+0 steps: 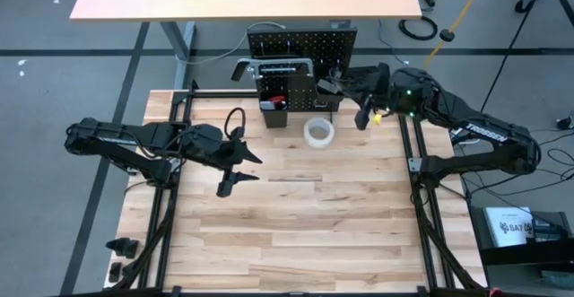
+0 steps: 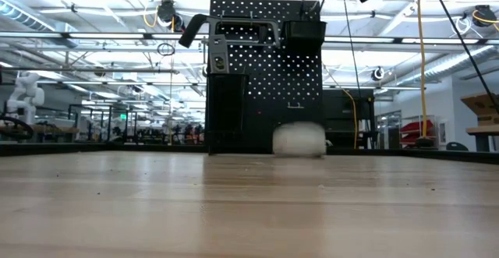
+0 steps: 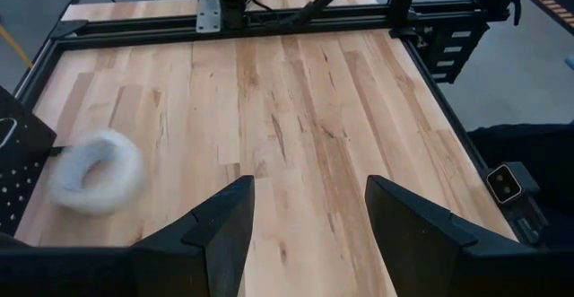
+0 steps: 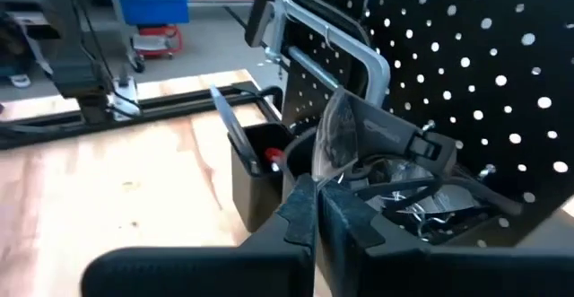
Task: Hang tools onto peg board
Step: Put the black safety glasses into the left black tool bin
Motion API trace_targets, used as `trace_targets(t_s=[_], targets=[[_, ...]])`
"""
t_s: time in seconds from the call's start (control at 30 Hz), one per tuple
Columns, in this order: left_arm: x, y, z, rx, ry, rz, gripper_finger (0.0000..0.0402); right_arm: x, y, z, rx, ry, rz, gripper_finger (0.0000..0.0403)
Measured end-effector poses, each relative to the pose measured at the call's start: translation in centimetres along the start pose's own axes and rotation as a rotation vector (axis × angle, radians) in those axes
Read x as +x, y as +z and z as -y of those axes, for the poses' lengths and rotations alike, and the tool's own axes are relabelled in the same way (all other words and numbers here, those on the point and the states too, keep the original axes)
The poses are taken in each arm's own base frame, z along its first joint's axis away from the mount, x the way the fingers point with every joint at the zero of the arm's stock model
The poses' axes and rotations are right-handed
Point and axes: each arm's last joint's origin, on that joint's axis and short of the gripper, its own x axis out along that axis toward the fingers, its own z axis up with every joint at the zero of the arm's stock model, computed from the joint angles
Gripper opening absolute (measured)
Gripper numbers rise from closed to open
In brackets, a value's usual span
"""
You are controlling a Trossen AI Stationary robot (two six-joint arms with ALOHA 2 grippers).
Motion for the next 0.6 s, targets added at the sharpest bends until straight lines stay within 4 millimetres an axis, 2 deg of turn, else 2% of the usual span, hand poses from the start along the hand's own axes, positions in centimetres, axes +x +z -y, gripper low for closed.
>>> trace_targets(t_s=[0.4, 0.6], targets=[[0.0, 0.0, 0.0, 0.012, 0.000, 0.001, 0.0219, -2.0, 0.8, -1.0, 0.038, 0.089, 0.082, 0.0001], [0.0, 0.0, 0.0, 0.012, 0.000, 0.001, 0.0219, -3.2, 1.4, -1.5, 0.135, 0.163, 0.142, 0.0000]])
